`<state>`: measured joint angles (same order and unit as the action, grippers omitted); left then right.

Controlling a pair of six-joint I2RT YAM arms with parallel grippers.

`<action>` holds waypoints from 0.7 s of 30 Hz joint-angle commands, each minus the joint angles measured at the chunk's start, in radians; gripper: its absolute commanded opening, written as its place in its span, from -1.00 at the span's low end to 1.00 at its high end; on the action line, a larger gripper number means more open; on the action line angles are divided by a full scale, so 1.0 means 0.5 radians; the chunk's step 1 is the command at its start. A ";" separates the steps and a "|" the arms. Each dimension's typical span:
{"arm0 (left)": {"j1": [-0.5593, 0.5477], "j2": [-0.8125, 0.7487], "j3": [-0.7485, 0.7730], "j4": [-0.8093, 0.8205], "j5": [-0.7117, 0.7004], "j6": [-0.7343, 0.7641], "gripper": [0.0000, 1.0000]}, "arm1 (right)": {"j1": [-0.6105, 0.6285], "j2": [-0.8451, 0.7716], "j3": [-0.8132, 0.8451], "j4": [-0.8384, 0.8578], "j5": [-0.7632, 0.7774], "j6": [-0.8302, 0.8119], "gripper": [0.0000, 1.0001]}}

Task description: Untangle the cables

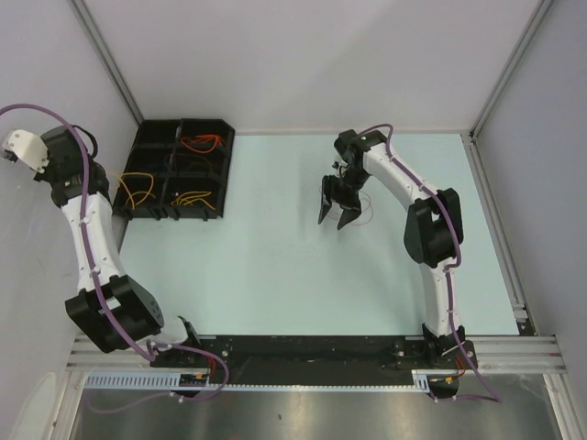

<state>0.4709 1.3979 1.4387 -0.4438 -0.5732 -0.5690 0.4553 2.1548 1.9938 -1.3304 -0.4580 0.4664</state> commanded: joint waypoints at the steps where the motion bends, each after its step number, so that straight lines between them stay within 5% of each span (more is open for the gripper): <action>1: 0.046 -0.117 0.086 -0.036 -0.109 0.006 -0.99 | 0.019 0.032 0.090 -0.045 -0.026 -0.003 0.22; 21: 0.055 -0.127 0.099 -0.159 -0.023 -0.003 -0.99 | 0.040 0.032 0.010 0.025 -0.096 0.000 0.22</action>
<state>0.4877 1.3647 1.4536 -0.5335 -0.6098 -0.5728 0.4622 2.1704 1.9953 -1.3270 -0.4728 0.4660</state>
